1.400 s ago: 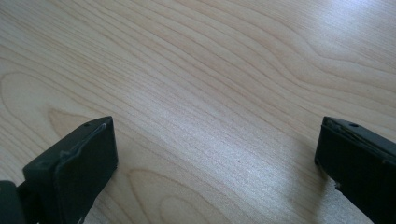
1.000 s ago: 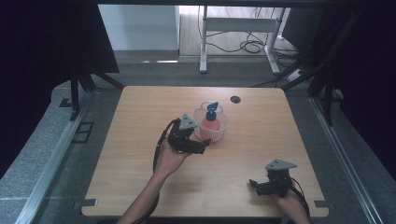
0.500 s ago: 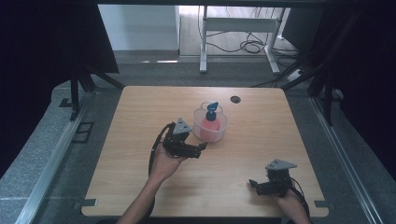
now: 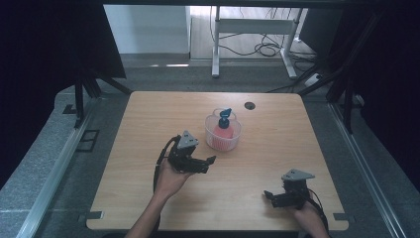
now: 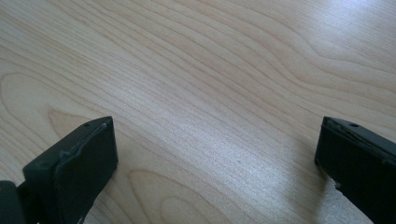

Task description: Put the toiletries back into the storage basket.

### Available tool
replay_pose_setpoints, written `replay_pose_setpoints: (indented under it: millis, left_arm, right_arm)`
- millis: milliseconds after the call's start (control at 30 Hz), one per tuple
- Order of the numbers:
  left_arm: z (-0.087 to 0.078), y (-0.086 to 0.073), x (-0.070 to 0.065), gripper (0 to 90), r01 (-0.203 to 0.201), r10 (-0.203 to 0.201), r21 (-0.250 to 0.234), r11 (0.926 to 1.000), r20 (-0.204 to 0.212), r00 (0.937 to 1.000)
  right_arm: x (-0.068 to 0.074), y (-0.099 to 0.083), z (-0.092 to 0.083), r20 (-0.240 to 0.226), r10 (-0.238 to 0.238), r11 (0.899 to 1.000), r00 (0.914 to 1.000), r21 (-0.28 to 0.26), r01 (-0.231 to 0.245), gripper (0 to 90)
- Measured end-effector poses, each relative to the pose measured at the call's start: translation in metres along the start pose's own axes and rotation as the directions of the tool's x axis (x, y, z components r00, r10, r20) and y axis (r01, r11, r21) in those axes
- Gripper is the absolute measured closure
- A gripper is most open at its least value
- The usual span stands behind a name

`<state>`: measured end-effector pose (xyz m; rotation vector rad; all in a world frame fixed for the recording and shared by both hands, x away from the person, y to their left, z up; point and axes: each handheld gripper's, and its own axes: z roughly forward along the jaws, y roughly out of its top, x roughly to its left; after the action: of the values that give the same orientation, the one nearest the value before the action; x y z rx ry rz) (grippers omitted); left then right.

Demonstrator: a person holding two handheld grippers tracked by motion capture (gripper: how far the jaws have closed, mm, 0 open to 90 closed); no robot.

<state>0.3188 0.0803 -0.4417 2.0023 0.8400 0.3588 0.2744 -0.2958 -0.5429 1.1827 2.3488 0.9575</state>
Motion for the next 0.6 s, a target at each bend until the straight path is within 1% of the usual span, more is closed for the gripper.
replay_pose_setpoints:
  millis: [333, 367, 600]
  left_arm:
    - [-0.004, -0.017, 0.001, 11.4, 0.025, -0.025, -0.008, 0.9997, 0.003, 0.9997]
    - [-0.005, -0.018, 0.001, 11.4, 0.021, -0.021, -0.004, 0.9998, 0.001, 0.9998]
    - [-0.008, -0.03, 0.001, 11.4, 0.03, -0.03, -0.002, 0.9995, -0.004, 0.9995]
  right_arm:
    - [0.0, 0.0, 0.0, 0.0, 0.004, 1.0, 1.0, 0.001, -0.004, 0.0]
    - [0.0, 0.0, 0.0, 0.0, 0.004, 1.0, 1.0, 0.0, -0.004, 0.0]
    - [0.0, 0.0, 0.0, 0.001, 0.002, 1.0, 1.0, -0.001, -0.002, 0.0]
